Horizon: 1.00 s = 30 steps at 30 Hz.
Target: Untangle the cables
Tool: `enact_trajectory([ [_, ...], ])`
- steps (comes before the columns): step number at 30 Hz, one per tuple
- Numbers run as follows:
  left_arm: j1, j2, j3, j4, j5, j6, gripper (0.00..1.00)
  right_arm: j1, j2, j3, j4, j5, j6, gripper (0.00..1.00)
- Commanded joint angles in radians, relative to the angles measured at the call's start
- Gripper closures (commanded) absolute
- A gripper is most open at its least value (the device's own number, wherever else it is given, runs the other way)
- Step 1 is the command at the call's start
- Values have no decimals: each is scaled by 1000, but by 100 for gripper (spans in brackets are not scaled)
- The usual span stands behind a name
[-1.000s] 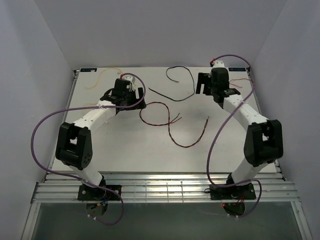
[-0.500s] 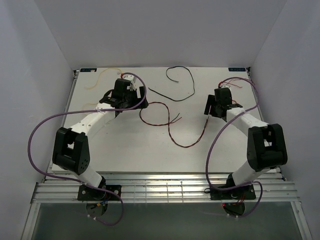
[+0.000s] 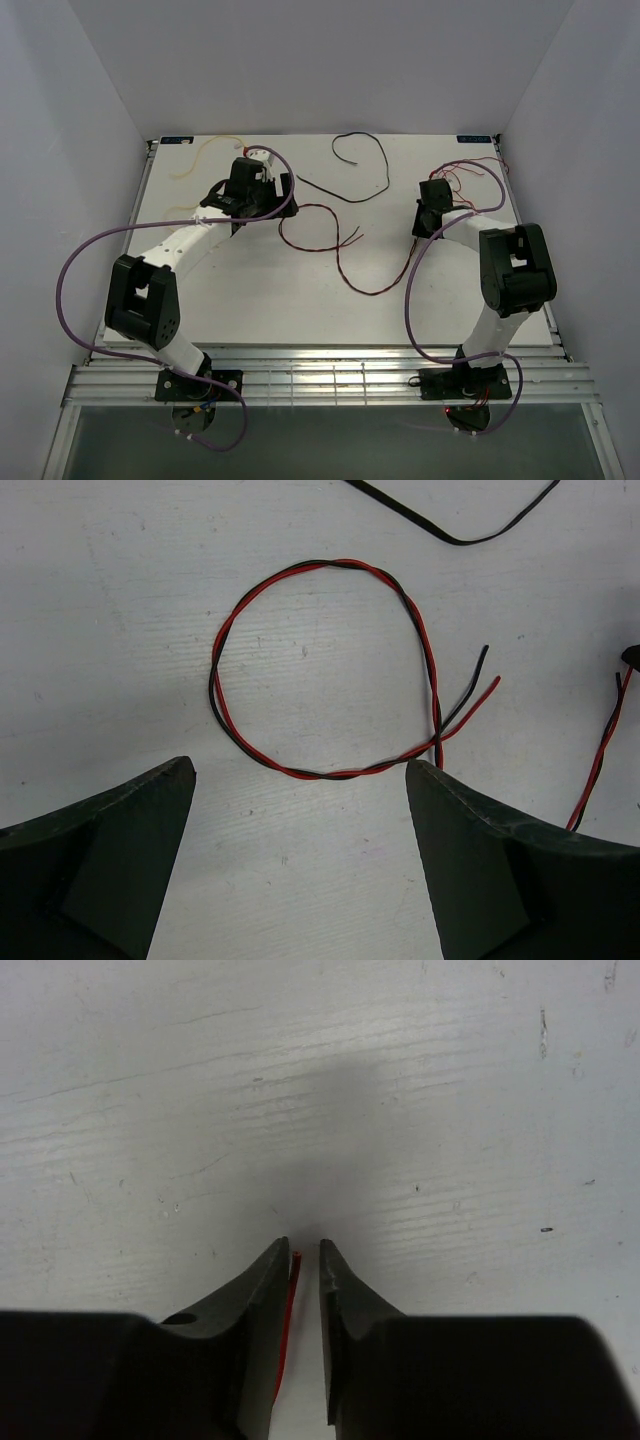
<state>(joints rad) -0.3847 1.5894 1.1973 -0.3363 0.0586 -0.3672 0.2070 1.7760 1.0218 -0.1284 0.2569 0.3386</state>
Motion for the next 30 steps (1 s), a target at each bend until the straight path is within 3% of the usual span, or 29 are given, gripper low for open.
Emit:
enact_trajectory([
  [1,-6,-52,-5,10,-19,2,2,3,-4,-8,45,-18,8,76],
  [2,-8,-52,-4,8,-19,2,2,3,-10,-12,49,-24,5,85],
  [4,-8,-52,-4,8,-14,1,2,3,-29,-23,55,-51,-1,92],
  [11,-8,-69,-8,28,91,7,2,9,-167,-87,203,-194,-110,92],
  [16,-16,-91,-59,186,465,-4,2,34,-343,-147,352,-487,-193,92],
  [19,-40,-88,-74,322,631,-51,2,49,-415,-158,397,-637,-199,92],
  [22,-103,-63,-76,436,704,-79,2,60,-469,-164,463,-744,-159,92],
  [27,-204,-5,-18,473,681,-56,2,114,-506,-92,399,-710,-106,92],
  [30,-270,29,21,477,592,-33,2,146,-506,-40,339,-650,-57,92],
])
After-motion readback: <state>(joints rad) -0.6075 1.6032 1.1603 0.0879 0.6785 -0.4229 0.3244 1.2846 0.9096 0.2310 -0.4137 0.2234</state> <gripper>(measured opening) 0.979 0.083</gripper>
